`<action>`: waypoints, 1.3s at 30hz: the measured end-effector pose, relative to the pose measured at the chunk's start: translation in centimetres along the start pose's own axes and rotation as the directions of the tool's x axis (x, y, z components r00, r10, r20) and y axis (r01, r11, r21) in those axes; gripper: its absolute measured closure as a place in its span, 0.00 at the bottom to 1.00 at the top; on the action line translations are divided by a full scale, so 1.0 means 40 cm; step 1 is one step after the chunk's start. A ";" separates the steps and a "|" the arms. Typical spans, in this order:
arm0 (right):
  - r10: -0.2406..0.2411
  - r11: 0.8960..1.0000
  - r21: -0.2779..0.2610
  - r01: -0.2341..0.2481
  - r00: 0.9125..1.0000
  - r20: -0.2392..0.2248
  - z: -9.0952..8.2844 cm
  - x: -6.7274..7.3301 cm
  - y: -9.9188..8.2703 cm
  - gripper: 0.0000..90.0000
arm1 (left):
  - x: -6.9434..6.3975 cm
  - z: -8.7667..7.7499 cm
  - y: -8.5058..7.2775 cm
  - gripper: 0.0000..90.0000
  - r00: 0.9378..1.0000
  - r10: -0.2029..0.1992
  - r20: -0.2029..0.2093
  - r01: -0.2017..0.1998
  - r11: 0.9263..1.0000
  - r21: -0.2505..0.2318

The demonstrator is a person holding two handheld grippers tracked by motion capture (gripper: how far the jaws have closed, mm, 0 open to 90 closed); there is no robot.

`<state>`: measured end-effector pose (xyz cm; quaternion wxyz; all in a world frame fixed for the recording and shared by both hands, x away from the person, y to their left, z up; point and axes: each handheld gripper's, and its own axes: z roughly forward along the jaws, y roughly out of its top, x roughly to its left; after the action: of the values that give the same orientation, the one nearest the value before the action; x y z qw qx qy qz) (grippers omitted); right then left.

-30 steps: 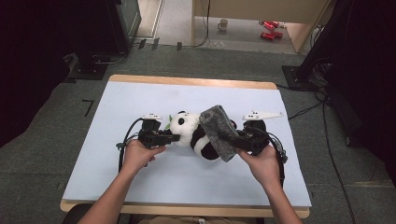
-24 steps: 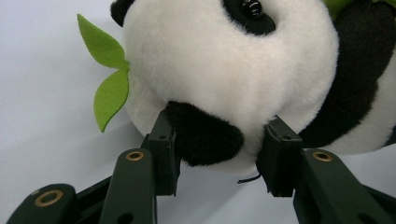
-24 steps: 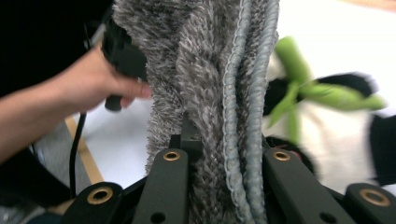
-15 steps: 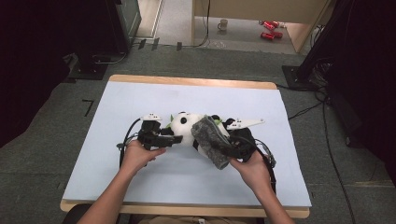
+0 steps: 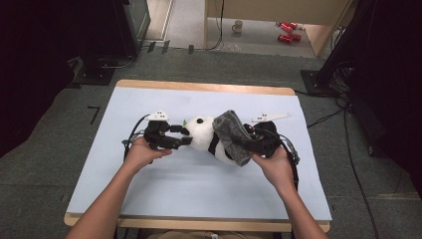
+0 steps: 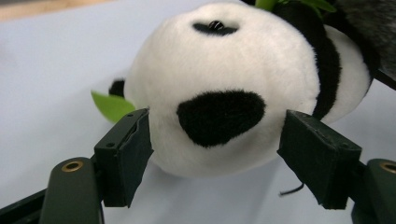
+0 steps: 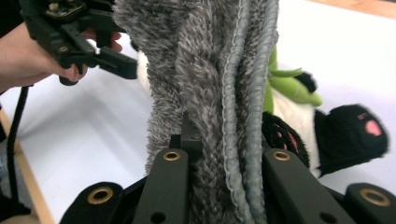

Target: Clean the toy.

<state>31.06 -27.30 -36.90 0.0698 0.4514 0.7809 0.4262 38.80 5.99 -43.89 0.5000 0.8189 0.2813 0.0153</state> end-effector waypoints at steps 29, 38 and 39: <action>0.096 0.992 -0.082 -0.093 0.995 0.035 0.022 -0.089 0.048 0.87 | -0.055 0.103 0.001 0.46 0.976 0.158 -0.152 -0.161 0.987 -0.009; 0.069 0.984 -0.166 -0.065 0.997 0.019 -0.040 -0.023 0.086 0.87 | -0.085 0.080 0.030 0.57 0.984 -0.032 -0.175 0.037 0.999 0.024; 0.061 0.983 -0.173 -0.058 0.998 0.015 -0.044 -0.012 0.091 0.87 | -0.093 0.074 0.031 0.56 0.982 -0.065 -0.179 0.071 0.997 0.028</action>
<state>32.81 -27.91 -33.28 0.1037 0.4710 0.7266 0.4893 37.14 1.41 -43.40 0.4588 0.8127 0.3529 0.0666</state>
